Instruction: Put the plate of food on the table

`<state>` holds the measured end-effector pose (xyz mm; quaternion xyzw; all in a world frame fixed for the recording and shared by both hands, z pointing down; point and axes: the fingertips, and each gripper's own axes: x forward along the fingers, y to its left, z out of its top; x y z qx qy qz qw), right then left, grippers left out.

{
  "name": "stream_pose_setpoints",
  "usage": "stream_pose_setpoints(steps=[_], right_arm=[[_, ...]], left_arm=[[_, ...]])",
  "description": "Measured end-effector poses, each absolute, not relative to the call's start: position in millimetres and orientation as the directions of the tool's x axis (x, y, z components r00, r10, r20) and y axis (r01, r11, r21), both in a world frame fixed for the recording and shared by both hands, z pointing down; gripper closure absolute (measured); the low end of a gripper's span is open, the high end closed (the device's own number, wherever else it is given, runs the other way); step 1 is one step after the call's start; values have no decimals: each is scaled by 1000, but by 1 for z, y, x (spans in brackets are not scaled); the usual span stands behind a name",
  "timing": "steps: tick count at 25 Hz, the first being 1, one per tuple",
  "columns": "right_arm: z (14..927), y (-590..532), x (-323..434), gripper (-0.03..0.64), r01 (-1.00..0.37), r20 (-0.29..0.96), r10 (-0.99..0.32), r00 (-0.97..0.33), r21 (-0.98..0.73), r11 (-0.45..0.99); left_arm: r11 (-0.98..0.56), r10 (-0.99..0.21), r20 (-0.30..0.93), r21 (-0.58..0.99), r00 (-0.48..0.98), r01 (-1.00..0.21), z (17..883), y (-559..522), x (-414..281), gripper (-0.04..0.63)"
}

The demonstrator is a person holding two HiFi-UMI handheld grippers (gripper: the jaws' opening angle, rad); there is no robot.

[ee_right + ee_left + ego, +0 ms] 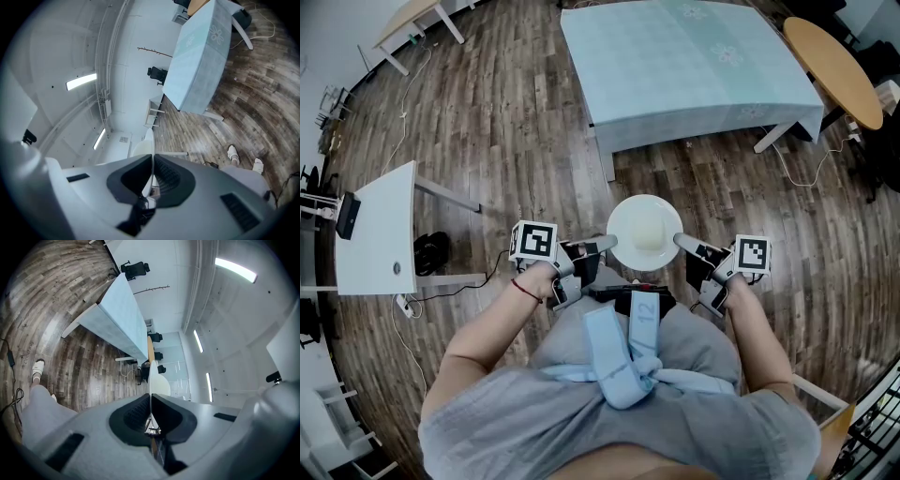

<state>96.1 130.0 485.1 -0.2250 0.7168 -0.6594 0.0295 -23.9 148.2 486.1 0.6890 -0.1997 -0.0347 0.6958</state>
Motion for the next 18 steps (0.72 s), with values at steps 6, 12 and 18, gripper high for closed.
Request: stream_pose_setpoints(steps=[6,12,18], right_arm=[[482,133,97,578,-283,260,-365,-894,-959,10],[478,132,97,578,-281,259,-369,-893,-960,6],[481,131,97,578,-279,257,-364,-895,-960,8]], left_arm=[[48,-327,227,973,917,-224,483,150,-24,568],[51,-330,220,975,918,-216,479,149,-23,568],[53,-334,221,975,916,-216,484,148,-24,568]])
